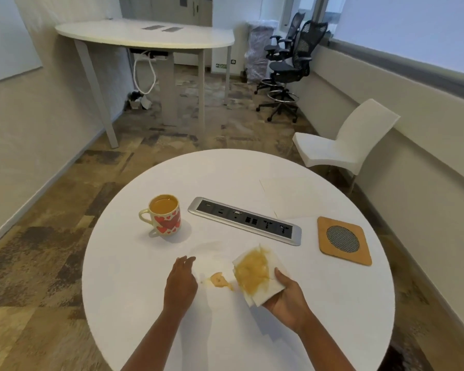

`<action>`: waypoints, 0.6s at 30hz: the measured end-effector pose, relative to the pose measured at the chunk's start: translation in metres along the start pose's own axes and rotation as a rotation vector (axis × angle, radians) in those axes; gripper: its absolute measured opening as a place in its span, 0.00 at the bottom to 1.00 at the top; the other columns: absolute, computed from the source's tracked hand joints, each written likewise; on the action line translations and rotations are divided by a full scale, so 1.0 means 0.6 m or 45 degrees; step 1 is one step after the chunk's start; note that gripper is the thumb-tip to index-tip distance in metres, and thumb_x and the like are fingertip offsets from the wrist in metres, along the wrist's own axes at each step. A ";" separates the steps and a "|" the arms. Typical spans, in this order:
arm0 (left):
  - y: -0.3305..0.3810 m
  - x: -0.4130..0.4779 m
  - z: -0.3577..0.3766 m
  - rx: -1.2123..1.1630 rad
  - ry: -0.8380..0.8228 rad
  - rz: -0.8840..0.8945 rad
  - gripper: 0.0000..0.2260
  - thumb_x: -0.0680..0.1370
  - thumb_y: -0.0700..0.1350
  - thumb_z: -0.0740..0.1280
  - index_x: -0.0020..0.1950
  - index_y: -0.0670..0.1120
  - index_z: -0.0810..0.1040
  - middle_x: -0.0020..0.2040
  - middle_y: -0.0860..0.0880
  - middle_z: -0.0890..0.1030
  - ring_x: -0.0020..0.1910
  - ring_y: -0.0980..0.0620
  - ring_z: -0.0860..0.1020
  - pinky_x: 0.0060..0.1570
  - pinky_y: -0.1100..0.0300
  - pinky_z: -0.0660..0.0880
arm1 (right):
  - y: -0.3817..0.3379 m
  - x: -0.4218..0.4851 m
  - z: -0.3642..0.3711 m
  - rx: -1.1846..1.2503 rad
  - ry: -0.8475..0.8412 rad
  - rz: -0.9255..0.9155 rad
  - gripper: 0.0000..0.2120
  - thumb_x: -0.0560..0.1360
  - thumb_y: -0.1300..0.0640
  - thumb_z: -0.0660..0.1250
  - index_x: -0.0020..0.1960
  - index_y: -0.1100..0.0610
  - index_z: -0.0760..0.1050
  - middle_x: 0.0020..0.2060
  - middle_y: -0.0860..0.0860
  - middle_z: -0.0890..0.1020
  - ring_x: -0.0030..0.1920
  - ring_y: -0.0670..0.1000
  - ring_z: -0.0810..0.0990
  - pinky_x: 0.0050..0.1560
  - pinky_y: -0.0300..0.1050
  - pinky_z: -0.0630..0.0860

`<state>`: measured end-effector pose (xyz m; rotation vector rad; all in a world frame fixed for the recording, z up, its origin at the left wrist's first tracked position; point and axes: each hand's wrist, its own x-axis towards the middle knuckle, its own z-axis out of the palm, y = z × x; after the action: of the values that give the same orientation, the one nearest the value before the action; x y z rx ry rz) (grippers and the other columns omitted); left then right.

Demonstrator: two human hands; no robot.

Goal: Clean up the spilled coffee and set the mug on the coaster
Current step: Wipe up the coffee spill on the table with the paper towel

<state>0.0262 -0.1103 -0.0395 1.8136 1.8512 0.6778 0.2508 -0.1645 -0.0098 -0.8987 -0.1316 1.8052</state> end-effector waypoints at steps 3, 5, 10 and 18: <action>0.039 0.005 0.011 -0.115 -0.020 0.106 0.18 0.75 0.29 0.57 0.62 0.38 0.73 0.63 0.40 0.75 0.65 0.45 0.72 0.66 0.54 0.66 | -0.005 -0.023 -0.012 0.106 0.083 -0.101 0.16 0.69 0.61 0.59 0.55 0.62 0.74 0.44 0.62 0.85 0.41 0.60 0.85 0.38 0.54 0.83; 0.066 0.008 0.023 -0.204 -0.066 0.146 0.17 0.75 0.29 0.56 0.62 0.39 0.73 0.63 0.42 0.76 0.64 0.44 0.73 0.65 0.53 0.68 | -0.009 -0.039 -0.022 0.132 0.169 -0.166 0.16 0.67 0.63 0.58 0.53 0.62 0.74 0.40 0.61 0.86 0.37 0.59 0.85 0.37 0.51 0.82; 0.138 0.011 0.069 -0.298 -0.248 0.294 0.17 0.77 0.32 0.55 0.63 0.42 0.72 0.64 0.44 0.75 0.63 0.46 0.73 0.61 0.58 0.68 | -0.020 -0.077 -0.050 0.269 0.300 -0.324 0.19 0.64 0.66 0.57 0.54 0.65 0.73 0.39 0.62 0.85 0.36 0.59 0.85 0.35 0.50 0.82; 0.277 -0.034 0.166 -0.330 -0.517 0.653 0.19 0.77 0.31 0.54 0.64 0.43 0.71 0.64 0.45 0.75 0.63 0.48 0.73 0.61 0.61 0.67 | -0.068 -0.179 -0.156 0.491 0.505 -0.654 0.15 0.75 0.69 0.52 0.57 0.63 0.72 0.45 0.61 0.83 0.44 0.61 0.81 0.34 0.51 0.83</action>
<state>0.2185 -0.1258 -0.0114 2.0710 0.9981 0.6236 0.3570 -0.2679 -0.0018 -0.8322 0.2164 1.1029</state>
